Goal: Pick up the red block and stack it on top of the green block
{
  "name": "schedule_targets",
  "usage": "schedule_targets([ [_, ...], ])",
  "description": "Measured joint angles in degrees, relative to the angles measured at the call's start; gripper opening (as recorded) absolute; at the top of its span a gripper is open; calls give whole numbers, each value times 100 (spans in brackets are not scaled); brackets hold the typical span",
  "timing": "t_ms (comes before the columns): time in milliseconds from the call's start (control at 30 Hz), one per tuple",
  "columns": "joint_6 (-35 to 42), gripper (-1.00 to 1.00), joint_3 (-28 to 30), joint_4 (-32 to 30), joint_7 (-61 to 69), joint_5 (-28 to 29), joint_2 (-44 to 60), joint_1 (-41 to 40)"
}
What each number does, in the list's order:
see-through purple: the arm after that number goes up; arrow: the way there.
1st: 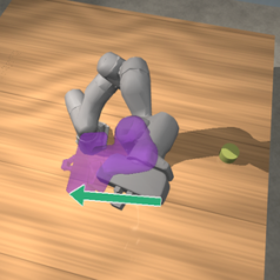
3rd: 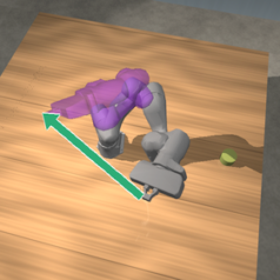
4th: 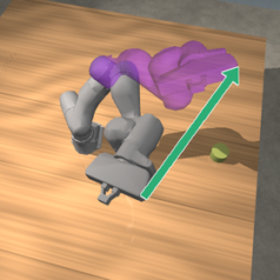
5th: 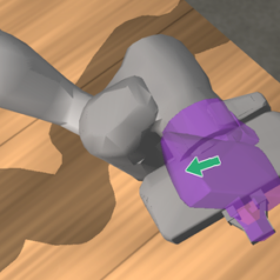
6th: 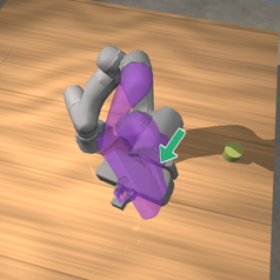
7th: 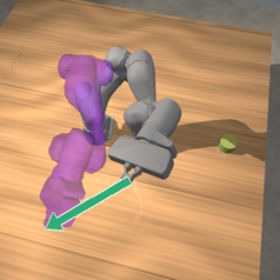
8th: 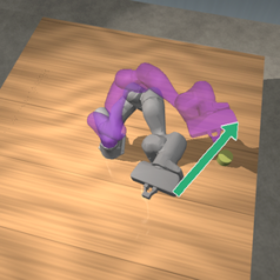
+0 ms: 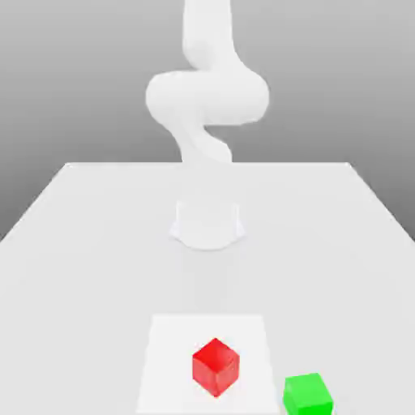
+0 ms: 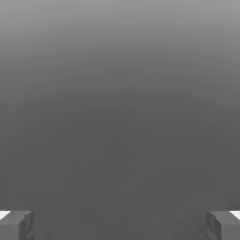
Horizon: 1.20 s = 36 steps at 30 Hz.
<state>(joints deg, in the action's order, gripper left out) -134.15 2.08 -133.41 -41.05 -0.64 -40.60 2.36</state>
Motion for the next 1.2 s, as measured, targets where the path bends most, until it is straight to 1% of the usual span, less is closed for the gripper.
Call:
schedule_targets([
  [300, -849, 0, 657, -587, 1794, -312, 1911, 752],
  [467, -1313, 0, 839, -907, 2790, -507, 2956, 995],
  [600, -1688, 0, 859, -1165, 3519, -566, 3781, 1071],
  [767, -2195, 0, 842, -1460, 4183, -375, 4775, 1049],
  [867, -2666, 0, 725, -1417, 4433, -574, 5389, 979],
  [933, -3005, 0, 547, -1358, 4573, -746, 5803, 837],
  [967, -3120, -100, 483, -1338, 4617, -804, 5940, 786],
  [1200, -3108, -100, 478, -1339, 4609, -791, 5938, 779],
])
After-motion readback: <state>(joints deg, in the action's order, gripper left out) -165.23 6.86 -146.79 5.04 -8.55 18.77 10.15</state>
